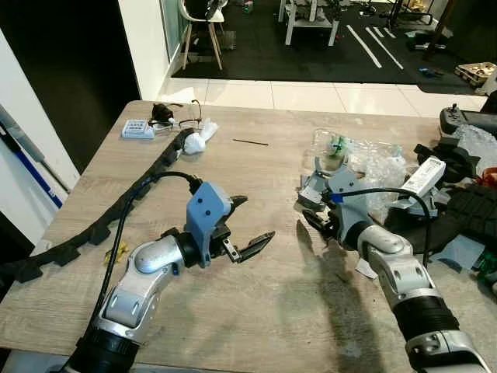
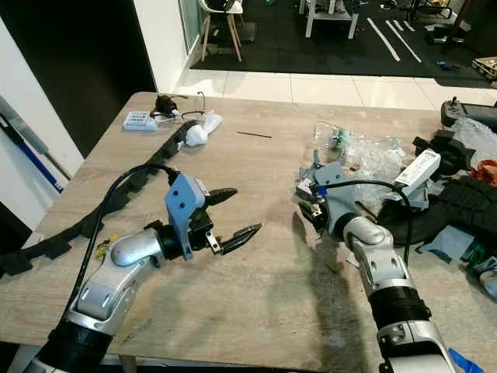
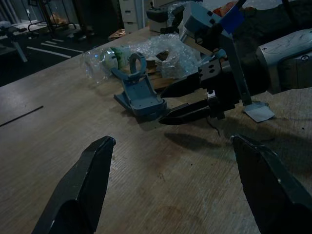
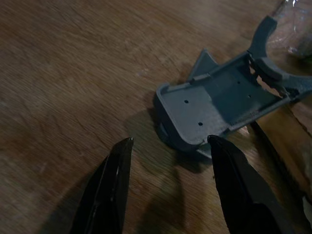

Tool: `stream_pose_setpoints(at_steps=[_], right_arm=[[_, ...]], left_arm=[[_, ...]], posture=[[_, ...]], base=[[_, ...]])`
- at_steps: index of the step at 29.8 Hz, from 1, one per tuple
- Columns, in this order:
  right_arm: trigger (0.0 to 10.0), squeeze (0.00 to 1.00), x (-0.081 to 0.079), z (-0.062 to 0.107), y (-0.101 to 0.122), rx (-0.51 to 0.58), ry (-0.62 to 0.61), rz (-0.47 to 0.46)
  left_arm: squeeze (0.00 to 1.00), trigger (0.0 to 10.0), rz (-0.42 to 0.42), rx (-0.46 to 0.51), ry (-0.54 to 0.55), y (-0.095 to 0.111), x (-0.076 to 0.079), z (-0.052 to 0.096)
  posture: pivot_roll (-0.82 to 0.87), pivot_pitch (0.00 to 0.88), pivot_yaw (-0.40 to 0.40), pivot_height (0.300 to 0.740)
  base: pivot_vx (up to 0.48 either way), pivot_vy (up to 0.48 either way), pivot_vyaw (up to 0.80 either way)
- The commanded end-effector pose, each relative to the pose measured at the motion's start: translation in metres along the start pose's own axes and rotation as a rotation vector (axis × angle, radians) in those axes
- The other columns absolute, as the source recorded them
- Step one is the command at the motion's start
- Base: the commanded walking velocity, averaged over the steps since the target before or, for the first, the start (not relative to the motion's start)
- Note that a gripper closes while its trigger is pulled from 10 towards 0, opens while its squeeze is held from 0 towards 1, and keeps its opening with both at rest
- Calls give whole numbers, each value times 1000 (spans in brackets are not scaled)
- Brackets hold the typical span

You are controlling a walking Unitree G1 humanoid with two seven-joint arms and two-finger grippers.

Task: Picking trash to rubbish bin

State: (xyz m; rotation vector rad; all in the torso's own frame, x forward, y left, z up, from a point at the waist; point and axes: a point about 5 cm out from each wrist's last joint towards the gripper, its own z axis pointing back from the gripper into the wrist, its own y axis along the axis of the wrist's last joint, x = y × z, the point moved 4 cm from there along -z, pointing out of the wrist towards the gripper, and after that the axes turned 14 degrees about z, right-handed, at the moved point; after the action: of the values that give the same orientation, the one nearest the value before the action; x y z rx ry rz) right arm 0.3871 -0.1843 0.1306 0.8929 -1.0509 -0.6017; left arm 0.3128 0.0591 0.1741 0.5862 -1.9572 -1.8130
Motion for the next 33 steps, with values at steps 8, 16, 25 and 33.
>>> stream_pose_setpoints(at_steps=[8,16,25,33], right_arm=[[10000,0,7,-1,-5,-17,-30,25],[10000,0,16,-2,-8,2,-81,3],[10000,0,8,-8,-6,27,-49,3],[10000,0,-2,-11,-2,57,0,14]], left_arm=[[0,10000,1,-3,-13,2,2,2],[0,10000,-7,-1,-13,4,2,1],[0,10000,-16,-8,-18,5,2,3],[0,10000,-19,-12,-27,5,4,4]], posture=[[18,133,22,740],[21,134,25,740],[37,121,19,740],[39,113,21,740]], base=[[0,0,0],[0,0,0],[0,0,0],[0,0,0]])
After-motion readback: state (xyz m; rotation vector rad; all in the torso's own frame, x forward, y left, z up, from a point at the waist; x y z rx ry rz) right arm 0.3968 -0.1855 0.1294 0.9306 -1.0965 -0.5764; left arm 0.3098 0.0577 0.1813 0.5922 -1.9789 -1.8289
